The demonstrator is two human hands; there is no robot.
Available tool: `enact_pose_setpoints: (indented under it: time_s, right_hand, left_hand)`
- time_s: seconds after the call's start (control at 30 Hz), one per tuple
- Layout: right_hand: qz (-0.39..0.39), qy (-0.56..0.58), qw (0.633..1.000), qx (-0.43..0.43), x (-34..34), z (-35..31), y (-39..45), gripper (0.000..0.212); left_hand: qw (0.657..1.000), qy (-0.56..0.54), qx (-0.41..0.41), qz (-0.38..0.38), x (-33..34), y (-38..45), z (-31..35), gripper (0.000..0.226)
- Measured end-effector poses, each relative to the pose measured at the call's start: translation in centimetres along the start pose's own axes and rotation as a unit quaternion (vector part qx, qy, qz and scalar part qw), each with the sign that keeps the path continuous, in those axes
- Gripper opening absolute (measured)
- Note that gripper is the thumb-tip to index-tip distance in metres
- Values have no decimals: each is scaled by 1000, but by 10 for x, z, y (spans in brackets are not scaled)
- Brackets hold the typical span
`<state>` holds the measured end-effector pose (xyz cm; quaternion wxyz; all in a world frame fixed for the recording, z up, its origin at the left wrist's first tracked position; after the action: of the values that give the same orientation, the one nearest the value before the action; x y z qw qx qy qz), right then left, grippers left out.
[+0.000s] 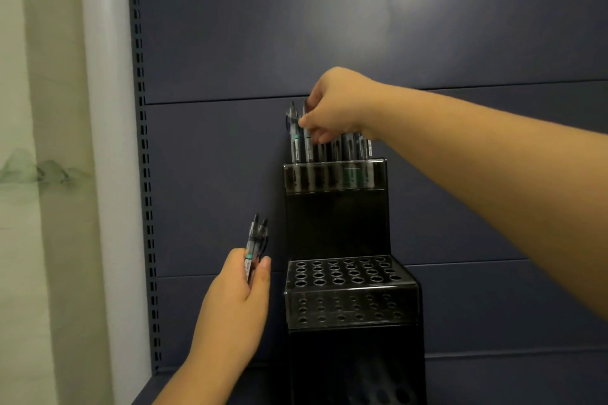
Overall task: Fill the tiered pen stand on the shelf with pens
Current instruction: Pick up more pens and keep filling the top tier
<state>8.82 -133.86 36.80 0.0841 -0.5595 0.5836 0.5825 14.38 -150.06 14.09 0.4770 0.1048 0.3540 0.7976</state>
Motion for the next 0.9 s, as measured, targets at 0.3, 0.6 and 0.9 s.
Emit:
enact_pose_setpoints:
  time_s: [0.3,0.6,0.9]
  right_hand:
    - [34,-88,995,18,-7,9,-15,32]
    - [124,-134,974,-132,33,-24,-87,14]
    - [-61,-46,989,-125,115,-21,-109,16]
  left_hand:
    - [1000,3,-7,3,2,1,-5,19]
    - [998,-25,27,53,-5,4,-4,29]
    - [994,-87,70,20,-3,-1,16,29]
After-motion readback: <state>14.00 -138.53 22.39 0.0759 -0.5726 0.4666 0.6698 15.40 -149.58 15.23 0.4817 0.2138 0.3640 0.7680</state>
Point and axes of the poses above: each hand's wrist, its own y-axis towards the middle knuckle, its own x-axis out of the palm, z = x × y, the point moved 9 cm from there along y, towards the middle knuckle, and after that the axes turned 12 degrees about -y, right-handed, at the moved point
